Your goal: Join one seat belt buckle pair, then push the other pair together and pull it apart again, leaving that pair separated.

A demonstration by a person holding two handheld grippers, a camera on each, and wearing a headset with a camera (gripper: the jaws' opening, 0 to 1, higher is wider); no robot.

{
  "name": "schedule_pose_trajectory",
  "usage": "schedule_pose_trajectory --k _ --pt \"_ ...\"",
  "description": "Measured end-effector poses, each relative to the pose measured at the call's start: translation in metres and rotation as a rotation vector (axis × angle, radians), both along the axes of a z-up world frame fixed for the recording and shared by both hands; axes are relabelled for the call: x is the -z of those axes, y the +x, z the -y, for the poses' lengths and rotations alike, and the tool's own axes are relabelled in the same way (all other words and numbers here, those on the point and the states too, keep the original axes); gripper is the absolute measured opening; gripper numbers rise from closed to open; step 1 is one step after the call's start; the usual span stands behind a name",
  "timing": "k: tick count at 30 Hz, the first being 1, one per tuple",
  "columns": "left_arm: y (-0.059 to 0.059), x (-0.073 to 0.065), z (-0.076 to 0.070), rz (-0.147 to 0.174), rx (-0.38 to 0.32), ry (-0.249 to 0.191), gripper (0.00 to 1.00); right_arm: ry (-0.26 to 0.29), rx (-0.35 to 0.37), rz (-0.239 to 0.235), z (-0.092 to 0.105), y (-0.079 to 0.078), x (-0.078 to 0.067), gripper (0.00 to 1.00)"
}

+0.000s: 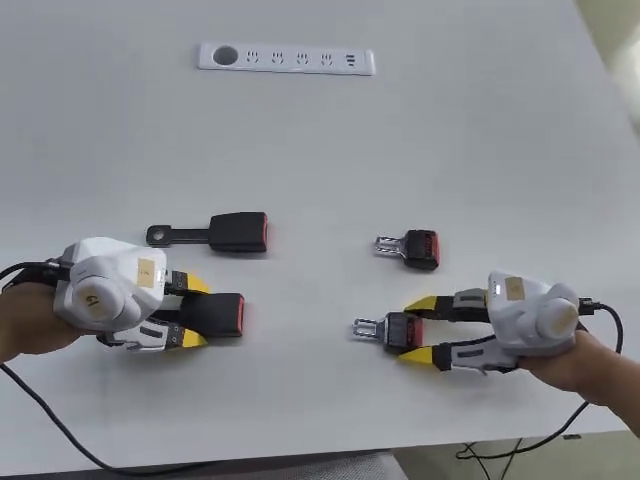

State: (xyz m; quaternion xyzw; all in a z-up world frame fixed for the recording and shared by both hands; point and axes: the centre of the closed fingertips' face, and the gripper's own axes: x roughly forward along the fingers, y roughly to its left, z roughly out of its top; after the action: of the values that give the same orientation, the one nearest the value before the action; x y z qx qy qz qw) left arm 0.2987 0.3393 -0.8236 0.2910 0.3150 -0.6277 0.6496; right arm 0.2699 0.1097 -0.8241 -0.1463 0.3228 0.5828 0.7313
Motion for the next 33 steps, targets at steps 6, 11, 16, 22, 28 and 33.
schedule_pose_trajectory --k 6,11,16,22,28,33 --pt "0.0 -0.001 0.0 0.001 0.029 0.01 0.35 0.011 -0.017 0.008 -0.003 0.003 0.0 0.36" --pt "0.0 -0.001 0.001 -0.002 0.042 0.016 0.35 0.03 -0.019 0.011 -0.006 0.004 0.0 0.36" --pt "0.0 -0.001 0.001 -0.005 0.046 0.021 0.35 0.044 -0.029 0.012 -0.008 0.006 0.0 0.36" --pt "0.0 -0.001 0.002 -0.013 0.049 0.031 0.35 0.064 -0.039 0.012 -0.013 0.009 0.0 0.36" --pt "0.0 -0.001 0.001 -0.02 0.055 0.037 0.35 0.087 -0.039 0.017 -0.021 0.009 -0.002 0.35" --pt "0.001 -0.001 0.001 -0.025 0.045 0.037 0.35 0.111 -0.021 0.019 -0.03 0.01 -0.002 0.36"
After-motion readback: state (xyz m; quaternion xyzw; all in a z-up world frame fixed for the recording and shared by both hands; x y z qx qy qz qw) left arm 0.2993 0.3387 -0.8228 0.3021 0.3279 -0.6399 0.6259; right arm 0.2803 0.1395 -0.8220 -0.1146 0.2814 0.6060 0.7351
